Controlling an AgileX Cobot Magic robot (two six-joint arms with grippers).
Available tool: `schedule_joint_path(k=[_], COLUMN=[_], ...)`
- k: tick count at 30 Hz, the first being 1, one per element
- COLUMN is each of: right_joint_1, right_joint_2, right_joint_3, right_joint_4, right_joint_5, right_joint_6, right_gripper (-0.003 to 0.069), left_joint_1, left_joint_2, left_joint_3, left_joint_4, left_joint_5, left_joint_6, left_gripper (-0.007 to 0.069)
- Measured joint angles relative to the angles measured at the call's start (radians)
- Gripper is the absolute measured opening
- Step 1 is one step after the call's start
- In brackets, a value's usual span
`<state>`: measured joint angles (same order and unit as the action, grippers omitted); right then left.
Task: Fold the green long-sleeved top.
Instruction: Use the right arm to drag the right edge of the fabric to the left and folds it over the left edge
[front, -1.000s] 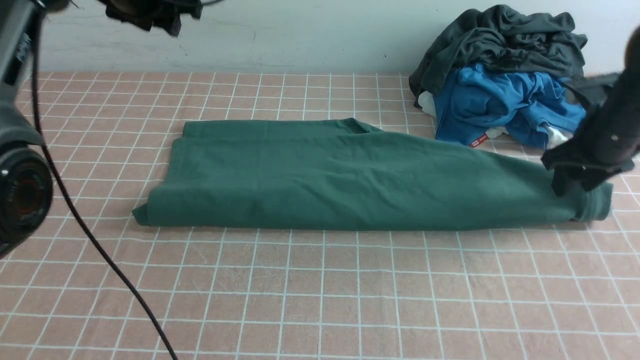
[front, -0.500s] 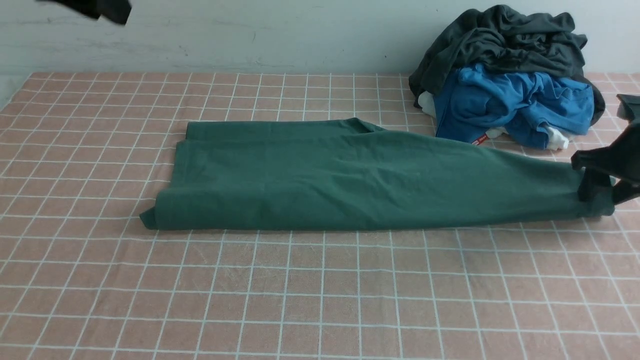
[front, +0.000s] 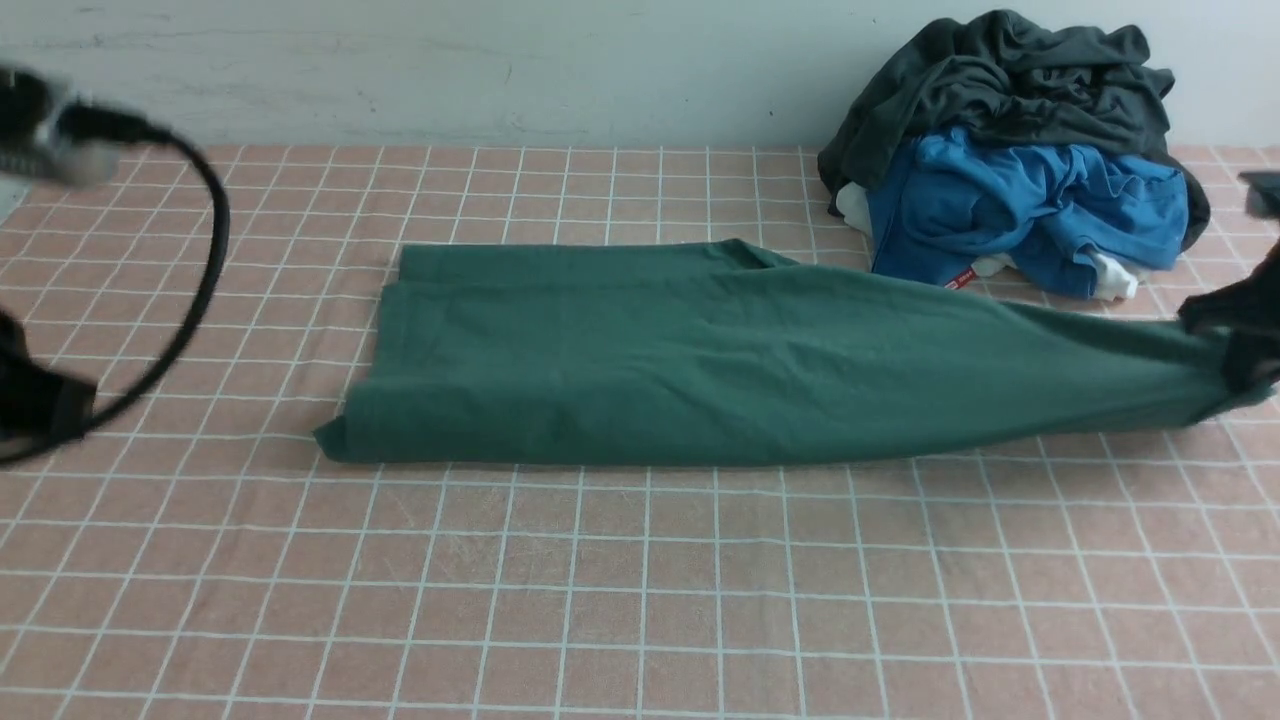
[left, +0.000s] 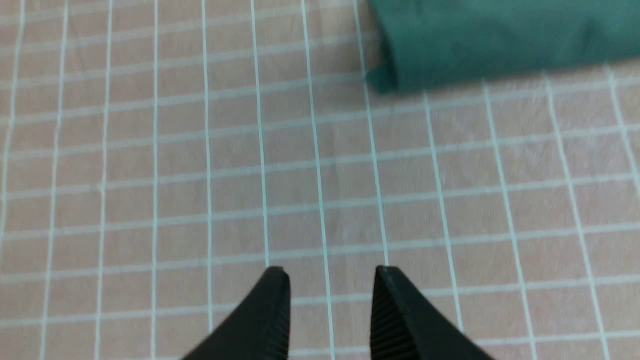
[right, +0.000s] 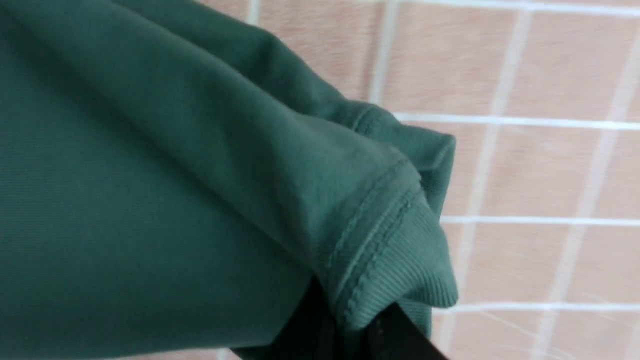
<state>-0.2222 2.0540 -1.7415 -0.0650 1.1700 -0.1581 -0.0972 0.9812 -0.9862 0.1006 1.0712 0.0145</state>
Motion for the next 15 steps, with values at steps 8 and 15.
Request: schedule_joint_path(k=[8,15], right_joint_1=[0.092,0.486], right_joint_2=[-0.174,-0.120], right_joint_3=[-0.232,-0.299], right_joint_4=[0.015,0.153], right_joint_5=[0.079,0.020], right_joint_6=[0.021,0.021], right_gripper=[0.0008,0.0008], left_joint_1=[0.000,0.000], left_joint_2=[-0.073,-0.073], left_joint_3=[0.308,0.357], left_joint_4=[0.000,-0.034], left_joint_5=[-0.086,-0.209], left_joint_6=[-0.015,-0.015], left_gripper=[0.0219,0.0219])
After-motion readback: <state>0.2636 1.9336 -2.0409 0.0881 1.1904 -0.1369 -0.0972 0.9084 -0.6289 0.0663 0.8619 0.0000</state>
